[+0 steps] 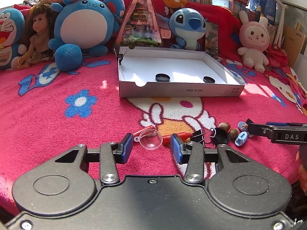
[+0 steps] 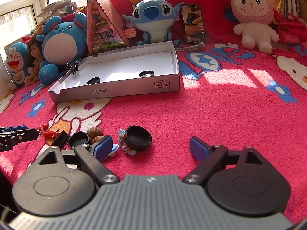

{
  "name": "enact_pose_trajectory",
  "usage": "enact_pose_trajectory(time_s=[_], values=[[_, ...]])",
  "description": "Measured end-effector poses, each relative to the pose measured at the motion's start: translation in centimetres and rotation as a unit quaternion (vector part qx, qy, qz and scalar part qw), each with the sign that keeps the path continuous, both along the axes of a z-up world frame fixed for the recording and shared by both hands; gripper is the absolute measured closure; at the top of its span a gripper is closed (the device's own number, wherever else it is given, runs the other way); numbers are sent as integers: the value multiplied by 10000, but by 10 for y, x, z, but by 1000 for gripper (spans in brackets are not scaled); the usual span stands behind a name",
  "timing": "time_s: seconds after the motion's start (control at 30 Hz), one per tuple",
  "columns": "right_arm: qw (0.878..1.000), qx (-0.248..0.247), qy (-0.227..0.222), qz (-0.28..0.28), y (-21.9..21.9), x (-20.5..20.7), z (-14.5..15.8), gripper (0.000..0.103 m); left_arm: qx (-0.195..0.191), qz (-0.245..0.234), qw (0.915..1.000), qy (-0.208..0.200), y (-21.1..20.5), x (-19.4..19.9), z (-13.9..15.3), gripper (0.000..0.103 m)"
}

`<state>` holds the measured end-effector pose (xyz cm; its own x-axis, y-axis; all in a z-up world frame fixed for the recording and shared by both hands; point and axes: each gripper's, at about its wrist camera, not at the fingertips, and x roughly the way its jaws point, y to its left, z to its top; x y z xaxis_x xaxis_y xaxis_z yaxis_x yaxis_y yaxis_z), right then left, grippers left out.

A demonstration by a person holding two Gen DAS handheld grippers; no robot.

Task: Organize rigid objects
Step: 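Lower the left gripper onto the clear plastic dome and close it, then carry the clear dome in the left gripper into the white tray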

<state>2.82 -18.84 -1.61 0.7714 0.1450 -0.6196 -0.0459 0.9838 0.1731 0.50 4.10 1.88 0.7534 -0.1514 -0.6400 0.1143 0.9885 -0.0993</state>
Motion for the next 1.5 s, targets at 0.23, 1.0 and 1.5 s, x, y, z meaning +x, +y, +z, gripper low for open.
enact_pose_trajectory(time_s=[0.23, 1.0, 1.5], values=[[9996, 271, -7, 40, 1, 4, 2, 45, -95, 32, 9999, 140, 0, 6, -7, 70], [9981, -396, -458, -88, 16, -2, 13, 65, -53, -34, 9999, -79, -9, 6, 6, 77], [9960, -641, -618, -42, 24, 7, 21, 65, -109, -119, 9998, -137, -14, 22, 15, 77]])
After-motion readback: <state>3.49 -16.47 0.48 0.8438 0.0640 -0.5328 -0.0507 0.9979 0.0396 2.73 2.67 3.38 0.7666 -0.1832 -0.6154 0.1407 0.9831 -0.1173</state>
